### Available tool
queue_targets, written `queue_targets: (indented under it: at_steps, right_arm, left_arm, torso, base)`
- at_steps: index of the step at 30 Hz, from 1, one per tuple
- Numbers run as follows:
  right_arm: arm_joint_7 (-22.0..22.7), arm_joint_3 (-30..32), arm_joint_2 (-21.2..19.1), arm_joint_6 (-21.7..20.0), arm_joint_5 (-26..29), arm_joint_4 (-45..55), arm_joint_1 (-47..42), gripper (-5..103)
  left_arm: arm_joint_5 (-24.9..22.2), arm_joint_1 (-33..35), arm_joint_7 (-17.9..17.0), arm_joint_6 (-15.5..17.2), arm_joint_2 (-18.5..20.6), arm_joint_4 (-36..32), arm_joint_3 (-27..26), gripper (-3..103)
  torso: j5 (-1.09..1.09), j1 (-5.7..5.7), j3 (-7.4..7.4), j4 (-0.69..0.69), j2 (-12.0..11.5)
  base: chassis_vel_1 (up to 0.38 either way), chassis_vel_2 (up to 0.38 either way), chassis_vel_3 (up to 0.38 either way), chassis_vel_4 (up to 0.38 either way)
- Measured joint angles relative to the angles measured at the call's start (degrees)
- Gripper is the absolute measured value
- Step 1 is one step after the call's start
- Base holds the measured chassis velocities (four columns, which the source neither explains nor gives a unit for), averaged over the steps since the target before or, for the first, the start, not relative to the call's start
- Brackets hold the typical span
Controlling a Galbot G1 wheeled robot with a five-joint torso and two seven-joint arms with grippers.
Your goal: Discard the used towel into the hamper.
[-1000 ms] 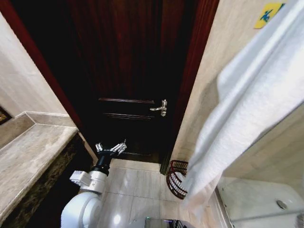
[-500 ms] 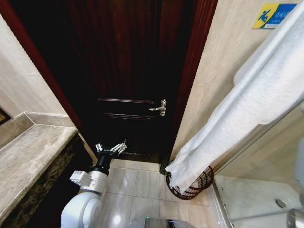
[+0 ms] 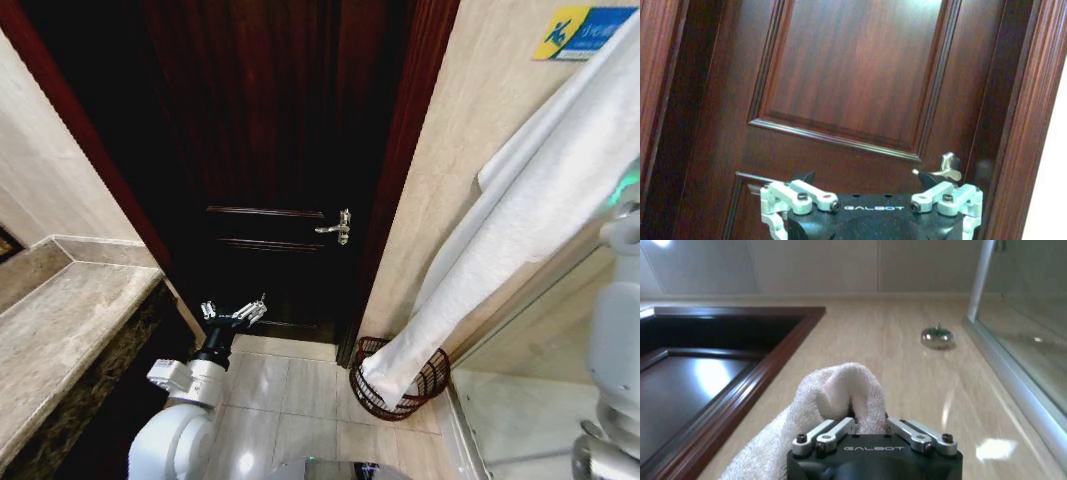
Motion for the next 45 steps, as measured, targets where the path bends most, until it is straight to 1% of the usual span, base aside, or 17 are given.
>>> queue_targets:
  at_steps: [2,3,5,7,9,11,13,14,16,18,19,21,26,35,45]
  right_arm:
    - [-0.39,0.13,1.80,0.50,-0.94,0.00,-1.73,7]
    - [-0.39,0.13,1.80,0.50,-0.94,0.00,-1.73,7]
    - [-0.76,0.24,3.14,1.01,-1.67,0.00,-3.53,7]
    - [-0.85,0.26,3.33,1.10,-1.82,0.00,-3.90,7]
    - [-1.48,0.89,4.60,2.02,-2.58,-0.02,-6.64,7]
    - [-1.81,1.20,5.04,2.40,-2.88,-0.14,-7.94,7]
    - [-2.59,2.16,6.47,3.48,-3.62,-0.52,-11.40,7]
    - [-2.59,2.16,6.47,3.48,-3.62,-0.52,-11.40,7]
    - [-2.92,2.97,7.55,4.00,-3.92,-0.46,-14.10,7]
    - [-3.12,4.11,9.47,4.55,-4.12,0.36,-17.74,7]
    - [-3.12,4.11,9.47,4.55,-4.12,0.36,-17.74,7]
    - [-3.63,4.91,10.84,5.19,-4.36,1.19,-20.09,7]
    - [-4.65,5.79,13.03,6.39,-5.07,1.68,-23.42,7]
    - [-5.72,6.62,15.25,7.54,-5.42,2.53,-27.04,7]
    - [-6.28,6.50,16.63,8.94,-5.47,2.74,-29.21,7]
  left_arm:
    - [0.00,0.00,0.00,0.00,0.00,0.00,0.00,100]
    - [0.00,0.00,0.00,0.00,0.00,0.00,0.00,100]
    - [0.00,0.00,0.00,0.00,0.00,0.00,0.00,100]
    - [0.00,0.00,0.00,0.00,0.00,0.00,0.00,100]
    - [0.00,0.00,0.00,0.00,0.00,0.00,0.00,100]
    - [0.00,0.00,0.00,0.00,0.00,0.00,0.00,100]
    - [0.00,0.00,0.00,0.00,-0.01,0.00,0.00,100]
    - [0.00,0.00,0.00,0.00,-0.01,0.00,0.00,100]
    - [0.00,0.00,0.00,0.00,0.01,0.00,0.00,100]
    - [0.00,0.00,0.00,0.00,0.00,0.00,0.00,100]
    - [0.00,0.00,0.00,0.00,0.00,0.00,0.00,100]
    - [0.00,0.00,0.00,0.00,0.00,0.00,0.00,100]
    - [0.00,0.00,0.00,0.00,0.00,0.00,0.00,100]
    - [0.00,0.00,0.00,0.00,0.00,0.00,0.00,100]
    - [0.00,0.00,0.00,0.00,0.00,0.00,0.00,100]
  torso:
    - [-0.01,0.00,0.00,0.01,0.00]
    - [-0.01,0.00,0.00,0.01,0.00]
    - [-0.02,0.00,0.00,0.01,0.00]
    - [-0.01,0.00,0.00,0.00,0.00]
    - [-0.04,0.00,0.00,0.01,0.00]
    - [-0.04,0.00,0.00,0.01,0.00]
    - [-0.01,0.00,0.00,0.01,0.00]
    - [-0.01,0.00,0.00,0.01,0.00]
    - [0.00,0.00,0.00,0.01,0.00]
    - [0.01,0.00,0.00,0.00,0.00]
    - [0.01,0.00,0.00,0.00,0.00]
    - [-0.04,0.00,0.00,0.00,0.00]
    - [0.00,0.00,0.00,0.00,0.00]
    - [-0.01,0.00,0.00,0.01,0.00]
    - [-0.02,0.00,0.00,0.01,0.01]
  base:
    - [0.000,0.000,0.000,0.000]
    - [0.000,0.000,0.000,0.000]
    - [0.000,0.000,0.000,0.000]
    - [0.000,0.000,0.000,0.000]
    - [0.000,0.000,0.000,0.000]
    - [0.000,0.000,0.000,0.000]
    - [0.000,0.000,0.000,0.000]
    - [0.000,0.000,0.000,0.000]
    - [0.000,0.000,0.000,0.000]
    - [0.000,0.000,0.000,0.000]
    - [0.000,0.000,0.000,0.000]
    - [0.000,0.000,0.000,0.000]
    - [0.000,0.000,0.000,0.000]
    - [0.000,0.000,0.000,0.000]
    - [0.000,0.000,0.000,0.000]
